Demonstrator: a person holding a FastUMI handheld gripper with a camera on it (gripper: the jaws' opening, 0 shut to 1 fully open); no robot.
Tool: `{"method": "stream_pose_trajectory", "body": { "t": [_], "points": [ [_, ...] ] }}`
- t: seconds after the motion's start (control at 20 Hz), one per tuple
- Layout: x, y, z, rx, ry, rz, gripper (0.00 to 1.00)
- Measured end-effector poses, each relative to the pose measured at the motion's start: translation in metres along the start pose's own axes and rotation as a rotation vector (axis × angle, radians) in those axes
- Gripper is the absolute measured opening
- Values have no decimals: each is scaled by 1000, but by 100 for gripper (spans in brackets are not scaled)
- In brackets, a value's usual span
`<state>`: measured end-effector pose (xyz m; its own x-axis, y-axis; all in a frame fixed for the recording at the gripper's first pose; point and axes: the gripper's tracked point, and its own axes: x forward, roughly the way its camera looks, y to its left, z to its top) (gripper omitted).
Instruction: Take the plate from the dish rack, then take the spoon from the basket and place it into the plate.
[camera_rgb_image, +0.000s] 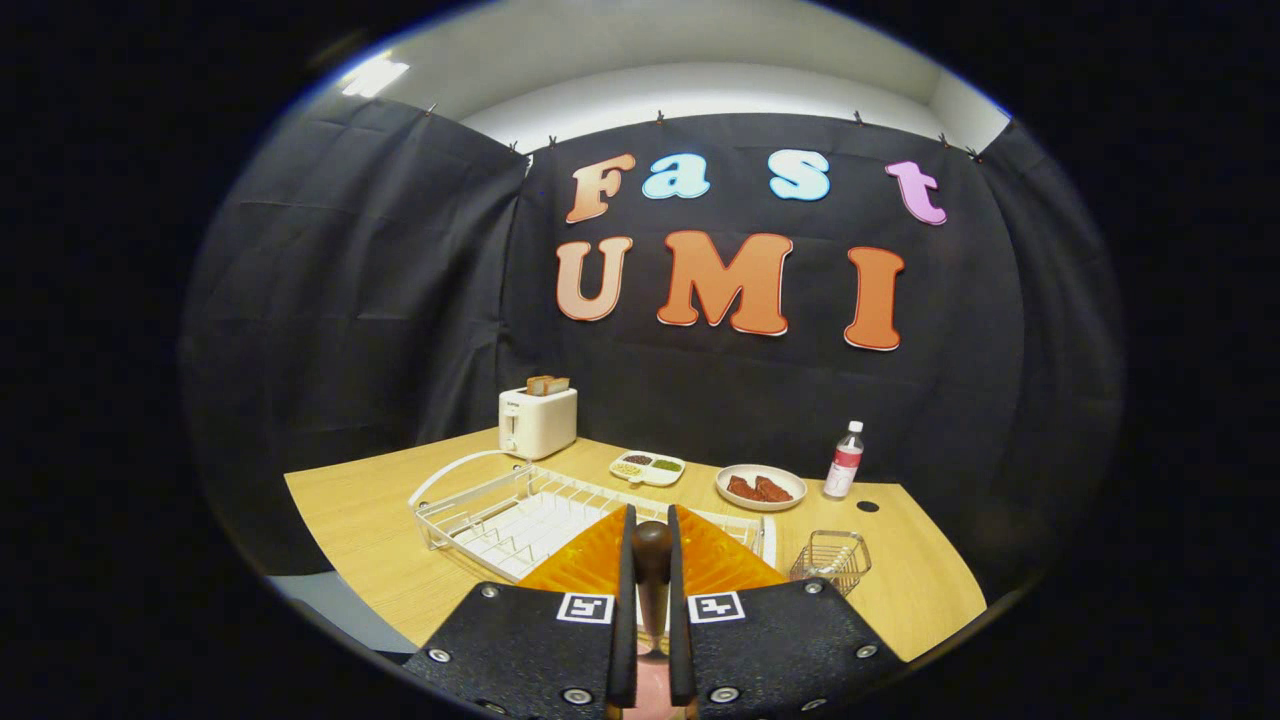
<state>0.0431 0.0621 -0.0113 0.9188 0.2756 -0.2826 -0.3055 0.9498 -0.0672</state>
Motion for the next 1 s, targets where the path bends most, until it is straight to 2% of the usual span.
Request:
{"method": "stream_pose_trajectory", "body": {
  "t": [0.15, 0.45, 0.7, 1.0],
  "points": [
    [3, 18, -26, 45, 46, 53, 13],
    [0, 51, -43, 69, 56, 142, 13],
    [-8, 57, -50, 73, 53, 165, 13],
    [-31, 41, -56, 123, 30, 186, 13]
  ]
}}
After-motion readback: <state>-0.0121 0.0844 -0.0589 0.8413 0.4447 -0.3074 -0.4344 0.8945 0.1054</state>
